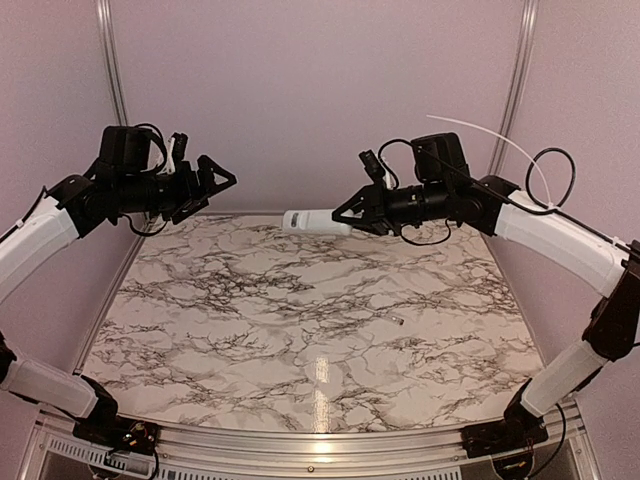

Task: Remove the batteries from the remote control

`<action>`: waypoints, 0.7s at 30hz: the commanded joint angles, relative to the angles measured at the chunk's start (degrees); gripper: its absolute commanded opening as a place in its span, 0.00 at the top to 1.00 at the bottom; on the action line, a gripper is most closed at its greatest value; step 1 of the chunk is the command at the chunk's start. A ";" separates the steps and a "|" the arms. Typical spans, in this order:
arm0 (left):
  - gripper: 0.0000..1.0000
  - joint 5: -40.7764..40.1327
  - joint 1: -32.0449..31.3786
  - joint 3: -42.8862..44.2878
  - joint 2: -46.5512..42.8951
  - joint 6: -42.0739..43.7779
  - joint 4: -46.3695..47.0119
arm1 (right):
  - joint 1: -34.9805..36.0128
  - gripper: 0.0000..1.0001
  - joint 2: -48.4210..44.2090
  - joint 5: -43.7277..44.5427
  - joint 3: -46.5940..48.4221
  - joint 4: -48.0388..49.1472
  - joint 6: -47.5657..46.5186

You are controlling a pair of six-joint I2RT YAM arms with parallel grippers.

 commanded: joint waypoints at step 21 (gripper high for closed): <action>0.01 22.80 -9.59 1.33 -2.55 64.92 0.00 | -1.91 1.00 5.15 -30.29 2.50 7.99 13.27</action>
